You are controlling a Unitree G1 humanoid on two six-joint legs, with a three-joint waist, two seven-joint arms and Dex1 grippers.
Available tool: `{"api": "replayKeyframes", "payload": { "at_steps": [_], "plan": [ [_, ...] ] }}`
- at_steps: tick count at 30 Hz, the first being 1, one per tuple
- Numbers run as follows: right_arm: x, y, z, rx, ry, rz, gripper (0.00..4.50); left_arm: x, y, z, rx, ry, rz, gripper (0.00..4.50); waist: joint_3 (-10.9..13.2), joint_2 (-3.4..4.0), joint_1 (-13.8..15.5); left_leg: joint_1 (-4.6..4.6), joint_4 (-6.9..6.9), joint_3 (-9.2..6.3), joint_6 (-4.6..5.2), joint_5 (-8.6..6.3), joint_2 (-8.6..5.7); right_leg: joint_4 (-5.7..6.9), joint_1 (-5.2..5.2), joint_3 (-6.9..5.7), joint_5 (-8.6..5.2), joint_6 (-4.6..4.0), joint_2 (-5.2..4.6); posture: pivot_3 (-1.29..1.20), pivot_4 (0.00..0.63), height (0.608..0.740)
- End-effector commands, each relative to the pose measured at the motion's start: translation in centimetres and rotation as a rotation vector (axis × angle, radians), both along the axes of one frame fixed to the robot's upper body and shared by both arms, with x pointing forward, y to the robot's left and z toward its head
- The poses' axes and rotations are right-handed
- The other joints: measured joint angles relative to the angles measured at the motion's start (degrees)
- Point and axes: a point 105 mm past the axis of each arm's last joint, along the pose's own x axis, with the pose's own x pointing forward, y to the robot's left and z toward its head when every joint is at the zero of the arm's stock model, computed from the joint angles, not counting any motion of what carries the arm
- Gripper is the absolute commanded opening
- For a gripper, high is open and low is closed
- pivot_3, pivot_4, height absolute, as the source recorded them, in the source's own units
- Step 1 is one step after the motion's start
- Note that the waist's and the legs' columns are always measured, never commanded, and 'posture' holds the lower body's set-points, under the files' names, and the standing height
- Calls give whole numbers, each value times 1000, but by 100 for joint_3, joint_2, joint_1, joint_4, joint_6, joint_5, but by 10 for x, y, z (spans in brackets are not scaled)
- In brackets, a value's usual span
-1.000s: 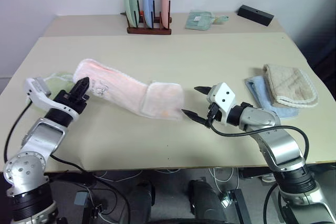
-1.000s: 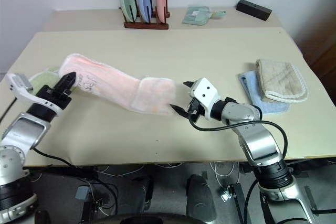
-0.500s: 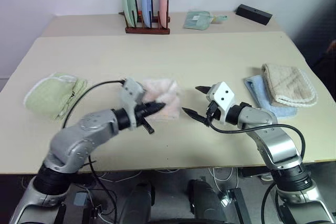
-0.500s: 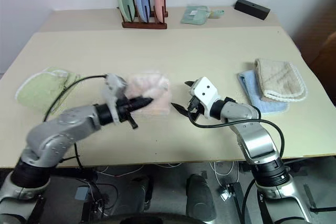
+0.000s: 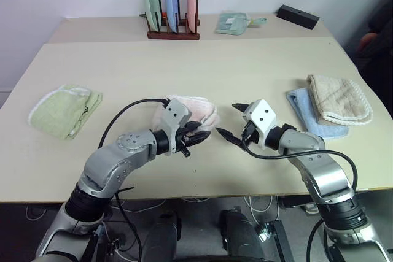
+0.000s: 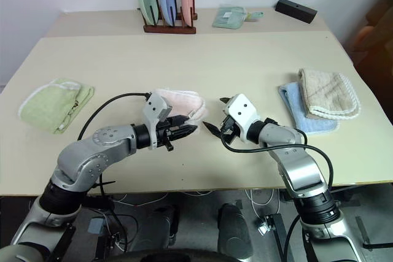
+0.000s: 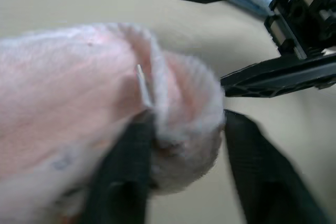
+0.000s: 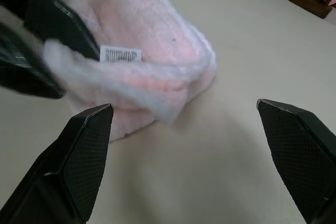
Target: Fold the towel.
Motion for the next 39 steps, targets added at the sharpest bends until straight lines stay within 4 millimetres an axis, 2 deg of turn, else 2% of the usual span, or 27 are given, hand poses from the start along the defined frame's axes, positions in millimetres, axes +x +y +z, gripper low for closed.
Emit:
{"api": "replayKeyframes", "payload": {
  "at_steps": [1, 2, 3, 4, 5, 6, 8, 10, 13, 14, 15, 18, 20, 23, 25, 27, 29, 33, 39],
  "plan": [
    [-1, -1, 16, 15, -60, 4, 4500, -13, 24, 39, -134, -75, -40, 4016, 0, 0, -26, 0, -1, 0, 0, 0, 1, 1, -2, 0, 0, 0, 0, 0, 150, 740],
    [0, -2, 17, 15, -61, 4, 4500, -15, 28, 43, -151, -82, -48, 4458, 1, 1, -21, 1, -3, 1, 0, 0, 3, 3, -4, 1, 0, 0, 0, 0, 150, 740],
    [0, -2, 17, 15, -61, 4, 4500, -16, 30, 45, -159, -83, -51, 4458, 1, 1, -8, 1, -3, 0, 0, 0, 3, 6, -5, 0, 0, 0, 0, 0, 150, 740],
    [0, -4, 21, 21, -63, 4, 4237, -10, 48, 53, -199, -79, 9, 4493, 1, 1, 2, 1, -3, -2, 0, 0, 3, 6, -5, -1, -1, -1, 0, 0, 150, 740],
    [0, -5, 25, 25, -69, 6, 3944, -3, 68, 61, -229, -88, 81, 4325, 1, 1, 8, 0, -1, -1, 0, 0, 2, 6, -4, 0, -1, -1, 0, 0, 150, 740],
    [1, -5, 29, 30, -78, 7, 3740, 3, 85, 67, -252, -100, 145, 3986, 1, 1, 8, -1, 1, -1, 0, 0, 2, 5, -3, -1, -1, -2, 0, 0, 150, 740],
    [3, -3, 36, 46, -93, 11, 2737, 7, 101, 77, -285, -117, 196, 3038, 1, 1, 6, 1, 4, -2, 0, 0, 2, 7, -2, -2, -1, -2, 0, 0, 150, 740],
    [4, 3, 45, 74, -107, 24, 1734, 8, 106, 83, -290, -145, 209, 2062, 1, 1, 4, 2, 2, -2, 0, 0, 1, 8, -2, -1, -1, -2, 0, 0, 150, 740],
    [5, 10, 53, 98, -116, 38, 167, 15, 109, 82, -259, -152, 244, 444, 2, -1, 20, 0, 3, -2, 0, 0, 0, 6, 0, -2, 0, 0, 0, 0, 150, 740],
    [5, 10, 54, 99, -116, 39, 0, 16, 109, 81, -258, -152, 245, 21, 2, -1, 18, 0, 3, -2, 0, 0, 0, 6, 0, -2, 1, 0, 0, 0, 150, 740],
    [6, 10, 54, 100, -115, 38, 0, 16, 109, 81, -257, -152, 246, 21, 2, -1, 16, 0, 2, -2, 0, 0, 0, 5, 0, -2, 1, 1, 0, 0, 150, 740],
    [15, 31, 70, 157, -130, 65, 0, 30, 76, 49, -111, -167, 186, 21, 2, 1, 12, 2, 3, -1, -1, 1, -1, 7, 0, -1, 2, 1, 0, 0, 150, 740],
    [15, 51, 69, 161, -109, 122, 0, 35, 62, 32, -88, -148, 149, 21, 1, 0, 2, 3, 3, 1, -7, 4, -1, 8, 0, 0, 5, -5, 0, 0, 150, 740],
    [22, 77, 57, 169, -48, 150, 0, 37, 52, 6, -47, -103, 99, 21, 1, -2, -37, 4, -4, 0, -7, 4, 2, 8, -7, -1, 6, -1, 4, 0, 150, 740],
    [33, 87, 34, 124, 2, 107, 0, 39, 54, -15, 6, -78, 101, 21, 0, -1, -40, 10, -18, -1, -7, 4, 5, 15, -12, -1, 7, 0, 7, 0, 150, 740],
    [36, 91, 18, 102, 38, 95, 0, 40, 56, -24, 25, -71, 103, 21, 1, 0, -26, 11, -27, -1, -9, 6, 5, 20, -18, -1, 7, 0, 7, 0, 150, 740],
    [36, 94, 11, 109, 64, 101, 0, 40, 56, -27, 27, -77, 97, 21, 1, 0, -15, 4, -28, -1, -10, 6, 4, 20, -25, 0, 7, 0, 6, 0, 150, 740],
    [40, 91, -37, 76, 179, 40, 0, 45, 62, -40, -29, -43, 157, 21, -3, -3, -3, 10, -26, -1, -10, 6, 2, 17, -15, -1, 8, 1, 3, 0, 150, 740],
    [40, 81, -54, 60, 196, 15, 0, 44, 65, -47, -77, -26, 194, 21, -7, 0, -23, 19, -27, -1, -10, 6, 3, 20, -9, -1, 7, 2, 4, 0, 150, 740]
  ]
}}
